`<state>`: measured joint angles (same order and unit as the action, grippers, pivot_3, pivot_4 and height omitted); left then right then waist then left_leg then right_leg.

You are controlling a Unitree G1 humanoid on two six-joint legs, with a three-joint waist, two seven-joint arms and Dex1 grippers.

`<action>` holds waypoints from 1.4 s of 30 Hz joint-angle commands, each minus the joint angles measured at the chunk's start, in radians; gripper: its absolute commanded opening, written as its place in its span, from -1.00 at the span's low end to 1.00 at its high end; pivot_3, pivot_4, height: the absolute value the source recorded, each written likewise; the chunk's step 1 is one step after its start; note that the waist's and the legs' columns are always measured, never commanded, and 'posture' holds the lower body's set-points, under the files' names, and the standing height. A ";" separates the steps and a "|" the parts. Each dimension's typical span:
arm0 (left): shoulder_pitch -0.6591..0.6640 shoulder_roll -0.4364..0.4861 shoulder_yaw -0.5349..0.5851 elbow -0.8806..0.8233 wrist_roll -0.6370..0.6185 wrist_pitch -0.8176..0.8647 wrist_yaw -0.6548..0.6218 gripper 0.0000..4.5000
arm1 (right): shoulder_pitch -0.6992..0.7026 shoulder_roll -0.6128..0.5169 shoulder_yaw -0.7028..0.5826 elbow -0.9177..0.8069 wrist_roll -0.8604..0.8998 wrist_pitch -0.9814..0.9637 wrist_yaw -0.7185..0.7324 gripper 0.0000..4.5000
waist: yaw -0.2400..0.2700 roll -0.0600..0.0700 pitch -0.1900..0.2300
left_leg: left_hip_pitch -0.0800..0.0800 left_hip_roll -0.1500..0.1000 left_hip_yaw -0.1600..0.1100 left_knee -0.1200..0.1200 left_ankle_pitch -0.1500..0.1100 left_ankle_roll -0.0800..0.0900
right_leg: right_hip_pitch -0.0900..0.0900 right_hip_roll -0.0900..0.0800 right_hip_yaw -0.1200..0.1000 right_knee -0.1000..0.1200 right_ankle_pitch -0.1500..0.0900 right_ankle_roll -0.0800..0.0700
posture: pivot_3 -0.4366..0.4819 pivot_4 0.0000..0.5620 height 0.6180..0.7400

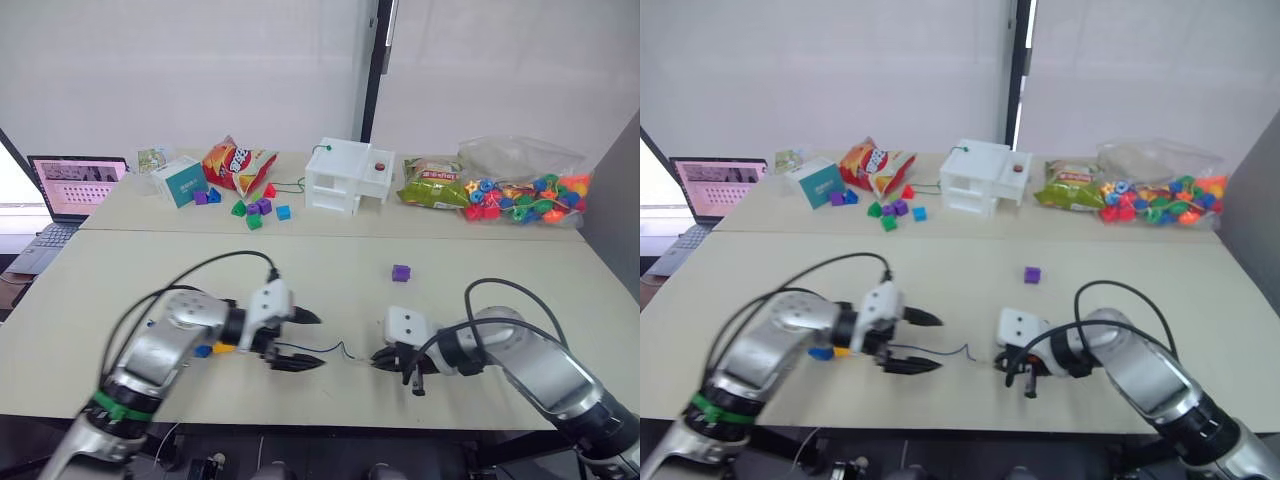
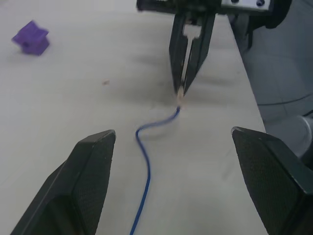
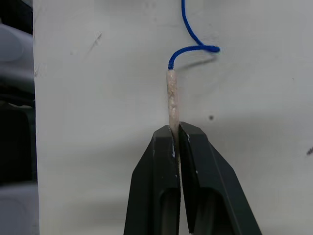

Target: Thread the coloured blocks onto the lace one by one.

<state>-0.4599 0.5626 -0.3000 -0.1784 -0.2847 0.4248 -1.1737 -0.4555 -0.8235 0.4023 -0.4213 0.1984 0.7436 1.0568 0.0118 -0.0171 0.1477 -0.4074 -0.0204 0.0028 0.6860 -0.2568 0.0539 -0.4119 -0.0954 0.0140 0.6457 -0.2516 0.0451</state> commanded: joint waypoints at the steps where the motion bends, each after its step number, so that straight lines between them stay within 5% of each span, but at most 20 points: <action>1: -0.045 -0.049 -0.069 0.075 0.100 -0.113 0.044 0.77 | -0.034 0.006 0.012 0.001 -0.022 0.017 -0.009 -1.00 | 0.000 0.000 0.000 | 0.000 0.000 0.000 0.000 0.000 0.000 | 0.000 0.000 0.000 0.000 0.000 0.000 | -0.05 -0.47 1.00; 9: -0.106 -0.148 -0.144 0.248 0.183 -0.237 0.040 0.77 | -0.050 0.009 0.019 0.005 -0.032 0.031 -0.011 -1.00 | -0.001 0.000 0.000 | 0.000 -0.001 0.000 0.001 0.000 0.000 | 0.000 0.000 0.000 0.000 0.000 0.000 | -0.05 -0.47 1.00; 22: -0.105 -0.158 -0.124 0.259 0.181 -0.241 0.044 -0.98 | -0.041 0.012 0.017 -0.006 -0.026 0.035 -0.017 -1.00 | 0.000 0.000 0.000 | -0.001 -0.001 0.000 0.001 0.000 0.000 | -0.001 0.000 0.000 0.000 0.000 0.000 | -0.05 -0.47 1.00; 36: -0.105 -0.169 -0.111 0.254 0.170 -0.213 0.051 -0.98 | 0.004 0.026 -0.020 -0.039 -0.003 0.036 -0.039 -1.00 | 0.001 0.000 0.000 | -0.001 0.000 0.000 0.001 0.000 0.000 | 0.000 0.000 0.000 0.000 0.000 0.000 | -0.05 -0.47 1.00; 37: -0.103 -0.166 -0.110 0.251 0.168 -0.209 0.048 -1.00 | 0.015 0.038 -0.045 -0.044 0.006 0.042 -0.057 -0.67 | 0.001 0.000 0.000 | -0.001 -0.001 0.000 0.001 0.000 0.000 | 0.000 0.000 0.000 0.000 0.000 0.000 | -0.05 -0.47 1.00; 42: -0.078 -0.125 -0.093 0.227 0.170 -0.198 0.037 -1.00 | 0.103 0.037 -0.257 -0.102 0.076 0.131 -0.137 0.07 | 0.002 0.000 0.000 | -0.001 0.000 0.000 0.001 0.000 0.000 | -0.001 0.000 0.000 0.000 0.000 0.000 | -0.05 -0.47 1.00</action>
<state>-0.5438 0.4215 -0.4219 0.0831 -0.1044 0.2241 -1.1329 -0.3693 -0.7769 0.2557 -0.4804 0.2398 0.8393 0.9523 0.0133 -0.0170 0.1477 -0.4082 -0.0209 0.0022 0.6867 -0.2568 0.0541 -0.4122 -0.0959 0.0138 0.6455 -0.2515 0.0451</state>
